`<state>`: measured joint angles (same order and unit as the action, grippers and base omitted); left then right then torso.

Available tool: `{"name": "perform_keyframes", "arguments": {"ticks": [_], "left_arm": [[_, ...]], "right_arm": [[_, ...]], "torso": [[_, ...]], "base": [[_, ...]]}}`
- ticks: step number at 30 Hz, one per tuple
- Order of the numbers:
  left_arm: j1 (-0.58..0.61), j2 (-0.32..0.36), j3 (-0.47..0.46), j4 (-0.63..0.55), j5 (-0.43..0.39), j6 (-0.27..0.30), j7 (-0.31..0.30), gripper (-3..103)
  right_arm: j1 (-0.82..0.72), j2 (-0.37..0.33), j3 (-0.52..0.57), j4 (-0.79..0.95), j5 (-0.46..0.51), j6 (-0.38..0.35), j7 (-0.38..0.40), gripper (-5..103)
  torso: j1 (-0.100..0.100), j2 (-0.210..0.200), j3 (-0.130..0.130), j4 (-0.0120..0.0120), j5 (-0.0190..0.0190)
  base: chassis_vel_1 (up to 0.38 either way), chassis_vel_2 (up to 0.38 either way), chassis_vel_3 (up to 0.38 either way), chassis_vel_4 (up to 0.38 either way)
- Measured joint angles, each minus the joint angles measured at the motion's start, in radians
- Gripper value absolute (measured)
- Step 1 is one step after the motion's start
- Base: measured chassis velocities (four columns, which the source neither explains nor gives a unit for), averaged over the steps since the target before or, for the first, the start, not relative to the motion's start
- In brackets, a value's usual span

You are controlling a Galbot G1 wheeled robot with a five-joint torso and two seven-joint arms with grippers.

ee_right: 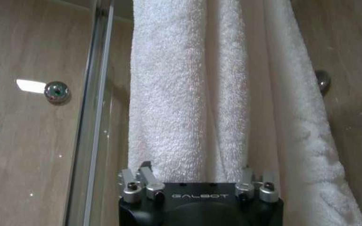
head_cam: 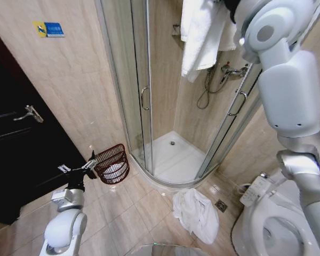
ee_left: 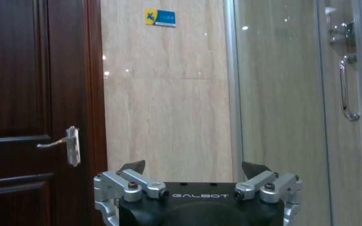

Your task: Discard the used towel into the hamper.

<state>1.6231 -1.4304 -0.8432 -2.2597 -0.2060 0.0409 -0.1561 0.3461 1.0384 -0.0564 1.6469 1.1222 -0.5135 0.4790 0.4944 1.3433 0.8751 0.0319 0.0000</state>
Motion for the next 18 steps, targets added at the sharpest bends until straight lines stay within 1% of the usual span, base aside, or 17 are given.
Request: {"name": "perform_keyframes", "arguments": {"ticks": [1, 2, 3, 5, 6, 7, 8, 9, 10, 12, 14, 15, 17, 18], "left_arm": [[-0.003, 0.003, -0.003, 0.000, -0.002, 0.000, 0.000, 100], [-0.003, 0.003, -0.003, 0.000, -0.002, 0.000, 0.000, 100], [-0.004, 0.004, -0.004, 0.000, -0.003, 0.001, 0.000, 100], [-0.009, 0.007, -0.009, 0.000, -0.011, 0.001, 0.000, 100], [-0.009, 0.007, -0.009, 0.000, -0.011, 0.001, 0.000, 100], [-0.009, 0.007, -0.011, 0.000, -0.013, 0.001, 0.000, 100], [-0.007, 0.007, -0.017, 0.001, -0.017, 0.000, 0.000, 100], [-0.006, 0.006, -0.020, 0.003, -0.018, -0.003, 0.000, 100], [-0.005, 0.005, -0.023, 0.004, -0.019, -0.005, 0.000, 100], [-0.004, 0.004, -0.024, 0.005, -0.019, -0.007, 0.001, 100], [-0.004, 0.003, -0.024, 0.005, -0.019, -0.008, 0.001, 100], [-0.004, 0.003, -0.024, 0.005, -0.019, -0.008, 0.001, 100], [-0.004, 0.001, -0.025, 0.005, -0.020, -0.009, 0.000, 100], [-0.003, 0.000, -0.027, 0.004, -0.021, -0.009, -0.001, 100]], "right_arm": [[-0.002, 0.001, 0.000, -0.002, 0.002, 0.005, -0.001, 69], [-0.002, 0.001, 0.000, -0.002, 0.002, 0.005, -0.001, 69], [-0.002, 0.001, 0.000, -0.002, 0.003, 0.006, -0.003, 65], [-0.004, -0.011, -0.010, -0.007, 0.002, 0.026, -0.032, 57], [-0.004, -0.011, -0.010, -0.007, 0.002, 0.026, -0.032, 57], [-0.004, -0.017, -0.012, -0.007, -0.001, 0.028, -0.043, 53], [-0.005, -0.041, -0.017, -0.005, -0.005, 0.031, -0.064, 44], [-0.004, -0.048, -0.018, -0.004, -0.002, 0.031, -0.066, 44], [-0.002, -0.053, -0.018, -0.004, 0.003, 0.031, -0.067, 37], [-0.001, -0.055, -0.018, -0.004, 0.009, 0.031, -0.067, 37], [0.002, -0.057, -0.018, -0.004, 0.017, 0.031, -0.067, 28], [0.002, -0.057, -0.018, -0.004, 0.017, 0.031, -0.067, 28], [0.003, -0.057, -0.020, -0.002, 0.022, 0.031, -0.067, 21], [0.003, -0.058, -0.021, 0.001, 0.023, 0.031, -0.067, 21]], "torso": [[0.000, 0.000, 0.000, 0.0000, 0.0000], [0.000, 0.000, 0.000, 0.0000, 0.0000], [0.000, 0.000, 0.000, 0.0001, 0.0000], [0.000, 0.000, 0.000, 0.0003, -0.0002], [0.000, 0.000, 0.000, 0.0003, -0.0002], [0.000, 0.000, 0.000, 0.0003, -0.0002], [0.000, 0.000, 0.000, 0.0000, 0.0001], [0.000, 0.000, 0.000, -0.0001, 0.0001], [0.000, 0.000, 0.000, -0.0001, 0.0001], [0.000, 0.000, 0.000, 0.0000, 0.0001], [0.000, 0.000, 0.000, 0.0000, 0.0001], [0.000, 0.000, 0.000, 0.0000, 0.0001], [0.000, 0.000, 0.000, 0.0001, 0.0000], [0.000, 0.000, 0.000, 0.0002, -0.0001]], "base": [[0.000, 0.000, 0.000, 0.000], [0.000, 0.000, 0.000, 0.000], [0.000, 0.000, 0.000, 0.000], [0.000, 0.000, 0.000, 0.000], [0.000, 0.000, 0.000, 0.000], [0.000, 0.000, 0.000, 0.000], [0.000, 0.000, 0.000, 0.000], [0.000, 0.000, 0.000, 0.000], [0.000, 0.000, 0.000, 0.000], [0.000, 0.000, 0.000, 0.000], [0.000, 0.000, 0.000, 0.000], [0.000, 0.000, 0.000, 0.000], [0.000, 0.000, 0.000, 0.000], [0.000, 0.000, 0.000, 0.000]]}}
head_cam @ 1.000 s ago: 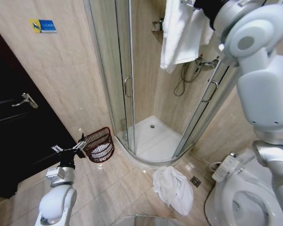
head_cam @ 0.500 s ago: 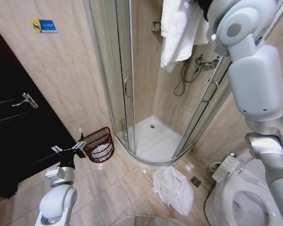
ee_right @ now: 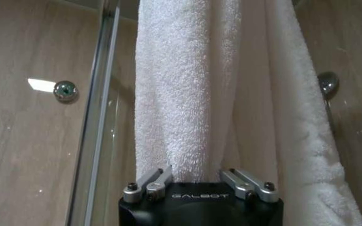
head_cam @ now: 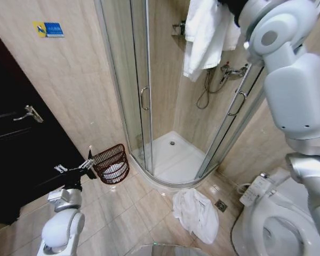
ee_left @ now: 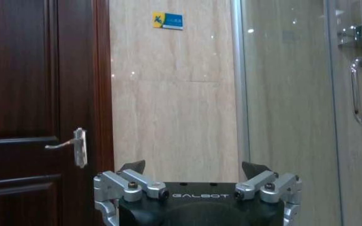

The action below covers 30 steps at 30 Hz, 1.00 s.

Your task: Discard the used towel into the hamper.

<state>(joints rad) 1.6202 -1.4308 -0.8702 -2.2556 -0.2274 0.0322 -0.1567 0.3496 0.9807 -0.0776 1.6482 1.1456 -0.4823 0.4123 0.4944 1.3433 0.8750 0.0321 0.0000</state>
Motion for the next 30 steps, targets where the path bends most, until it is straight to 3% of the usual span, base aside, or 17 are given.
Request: {"name": "perform_keyframes", "arguments": {"ticks": [5, 15, 21, 30], "left_arm": [[0.009, -0.008, -0.016, -0.002, -0.005, -0.004, 0.001, 100], [0.029, -0.019, -0.046, -0.008, -0.015, -0.018, 0.015, 100], [0.034, -0.020, -0.049, -0.016, -0.018, -0.020, 0.021, 100], [0.031, -0.020, -0.037, -0.013, -0.015, -0.023, 0.023, 100]], "right_arm": [[-0.018, -0.015, 0.002, 0.025, 0.012, 0.002, 0.002, 8], [-0.101, -0.094, 0.041, 0.123, 0.079, 0.004, 0.003, 8], [-0.241, -0.175, 0.088, 0.263, 0.168, 0.004, 0.023, 8], [-0.488, -0.271, 0.203, 0.372, 0.181, 0.009, 0.000, 8]], "torso": [[0.000, 0.000, 0.000, 0.0001, -0.0001], [0.000, 0.000, 0.000, -0.0002, 0.0001], [0.000, 0.000, 0.000, 0.0000, 0.0000], [0.000, 0.000, 0.000, -0.0001, 0.0000]], "base": [[0.000, 0.000, 0.000, 0.000], [0.000, 0.000, 0.000, 0.000], [0.000, 0.000, 0.000, 0.000], [0.000, 0.000, 0.000, 0.000]]}}
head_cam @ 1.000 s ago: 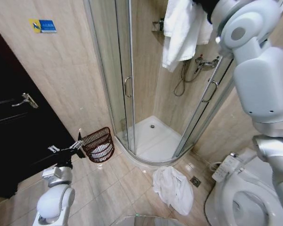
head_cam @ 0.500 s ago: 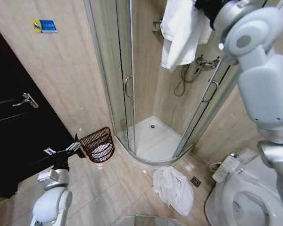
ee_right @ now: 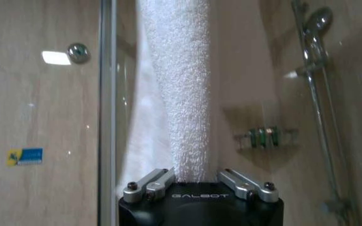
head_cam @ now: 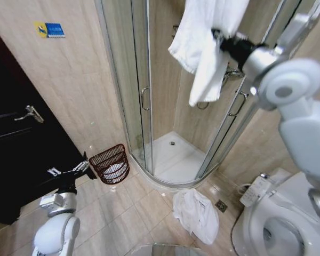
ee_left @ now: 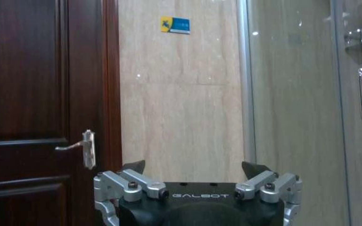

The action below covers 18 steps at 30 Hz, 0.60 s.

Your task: Discard the used towel into the hamper.

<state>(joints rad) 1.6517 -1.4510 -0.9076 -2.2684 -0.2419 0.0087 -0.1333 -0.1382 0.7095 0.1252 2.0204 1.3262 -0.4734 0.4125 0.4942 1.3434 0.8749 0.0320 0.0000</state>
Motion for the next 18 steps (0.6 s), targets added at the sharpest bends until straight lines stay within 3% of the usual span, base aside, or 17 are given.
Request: {"name": "perform_keyframes", "arguments": {"ticks": [3, 8, 13, 18], "left_arm": [[-0.001, 0.000, 0.006, 0.000, 0.003, 0.000, 0.000, 100], [-0.007, 0.002, 0.023, 0.001, 0.015, 0.000, 0.001, 100], [-0.008, 0.003, 0.040, -0.002, 0.027, 0.003, 0.001, 100], [-0.009, 0.004, 0.052, -0.006, 0.036, 0.005, 0.000, 100]], "right_arm": [[-0.071, -0.020, 0.043, 0.025, -0.002, 0.002, -0.015, 8], [-0.370, -0.047, 0.214, 0.095, -0.048, 0.010, -0.078, 8], [-0.585, -0.036, 0.353, 0.142, -0.120, 0.020, -0.134, 8], [-0.721, -0.015, 0.422, 0.176, -0.153, 0.025, -0.159, 8]], "torso": [[0.000, 0.000, 0.000, 0.0000, -0.0001], [0.000, 0.000, 0.000, -0.0001, 0.0004], [0.000, 0.000, 0.000, -0.0001, 0.0002], [0.000, 0.000, 0.000, 0.0002, -0.0001]], "base": [[0.000, 0.000, 0.000, 0.000], [0.000, 0.000, 0.000, 0.000], [0.000, 0.000, 0.000, 0.000], [0.000, 0.000, 0.000, 0.000]]}}
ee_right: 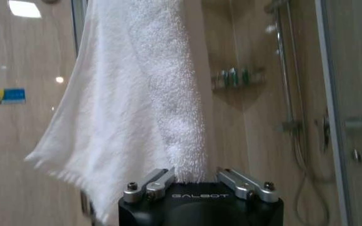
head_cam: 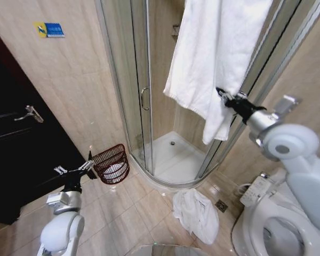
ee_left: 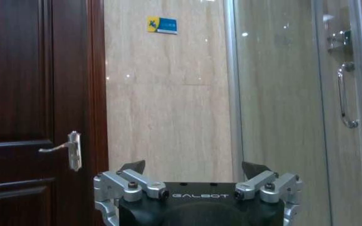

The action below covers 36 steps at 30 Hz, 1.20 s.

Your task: Discard the used towel into the hamper.

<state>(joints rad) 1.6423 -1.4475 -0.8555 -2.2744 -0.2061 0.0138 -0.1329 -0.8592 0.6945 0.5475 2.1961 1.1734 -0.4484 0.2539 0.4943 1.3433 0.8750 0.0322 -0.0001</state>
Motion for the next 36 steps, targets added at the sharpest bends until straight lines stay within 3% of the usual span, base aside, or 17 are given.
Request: {"name": "perform_keyframes", "arguments": {"ticks": [2, 8, 26, 29, 36], "left_arm": [[-0.002, 0.002, 0.006, -0.001, 0.004, 0.001, 0.000, 100], [-0.010, 0.002, 0.015, -0.001, 0.010, 0.002, 0.000, 100], [-0.015, 0.017, 0.018, 0.010, 0.007, 0.003, 0.006, 100], [-0.019, 0.024, 0.026, 0.011, 0.005, 0.004, 0.018, 100], [-0.023, 0.033, 0.038, 0.013, 0.002, 0.014, 0.029, 100]], "right_arm": [[-0.096, 0.018, 0.032, 0.020, -0.034, 0.008, -0.021, 8], [-0.194, 0.059, 0.054, 0.048, -0.090, 0.023, -0.039, 8], [-0.348, 0.227, 0.044, 0.033, -0.264, 0.047, -0.093, 8], [-0.390, 0.279, 0.037, 0.020, -0.347, 0.057, -0.117, 8], [-0.412, 0.361, 0.014, 0.009, -0.423, 0.065, -0.122, 8]], "torso": [[0.000, 0.000, 0.000, -0.0002, 0.0003], [0.000, 0.000, 0.000, -0.0003, 0.0003], [0.000, 0.000, 0.000, -0.0002, 0.0000], [0.000, 0.000, 0.000, -0.0002, 0.0000], [0.000, 0.000, 0.000, -0.0002, 0.0001]], "base": [[0.000, 0.000, 0.000, 0.000], [0.000, 0.000, 0.000, 0.000], [0.000, 0.000, 0.000, 0.000], [0.000, 0.000, 0.000, 0.000], [0.000, 0.000, 0.000, 0.000]]}}
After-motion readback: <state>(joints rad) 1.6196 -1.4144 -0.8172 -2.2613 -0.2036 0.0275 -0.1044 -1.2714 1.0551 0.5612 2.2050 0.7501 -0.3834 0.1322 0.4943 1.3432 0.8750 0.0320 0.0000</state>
